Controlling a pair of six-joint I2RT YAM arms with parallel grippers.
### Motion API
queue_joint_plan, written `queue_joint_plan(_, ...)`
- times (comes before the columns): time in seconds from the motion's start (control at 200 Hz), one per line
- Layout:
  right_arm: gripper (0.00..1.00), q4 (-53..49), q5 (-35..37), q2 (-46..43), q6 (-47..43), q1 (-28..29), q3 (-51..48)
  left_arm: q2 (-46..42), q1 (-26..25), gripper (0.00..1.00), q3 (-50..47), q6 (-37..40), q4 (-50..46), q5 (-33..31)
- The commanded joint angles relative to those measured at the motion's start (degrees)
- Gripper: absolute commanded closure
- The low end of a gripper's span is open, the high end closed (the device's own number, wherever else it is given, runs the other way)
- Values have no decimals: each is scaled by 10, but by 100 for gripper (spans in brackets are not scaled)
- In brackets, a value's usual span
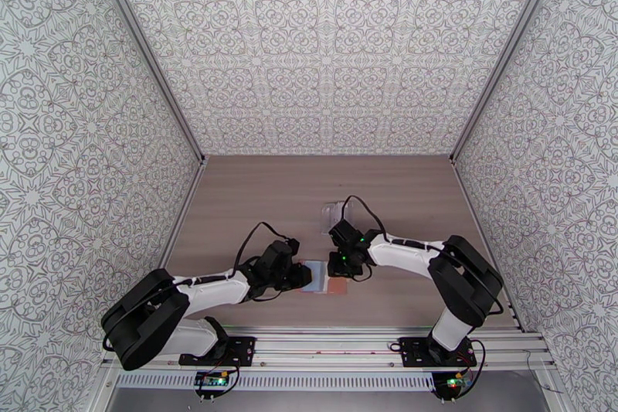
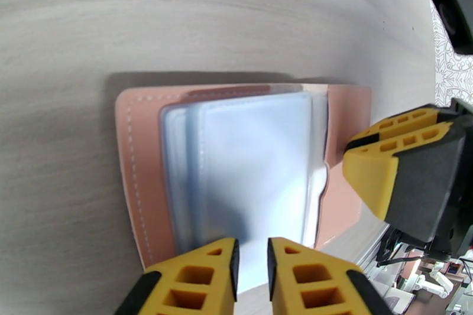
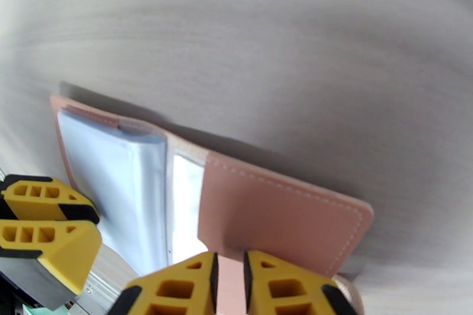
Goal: Put the credit cards into the card holder
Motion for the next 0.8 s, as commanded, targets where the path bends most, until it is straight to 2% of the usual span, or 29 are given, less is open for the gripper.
queue_joint_plan(0.0, 75, -24, 28, -4, -11, 4, 34, 1, -9, 76, -11, -6, -7, -19)
queue_joint_plan(0.435, 73, -103, 103, -3, -31, -13, 165, -29, -19, 76, 0, -8, -33, -30)
queue_joint_plan(0.795, 66, -202, 149, 55, -88, -81, 321, -32, -30, 76, 60, 12, -72, -30)
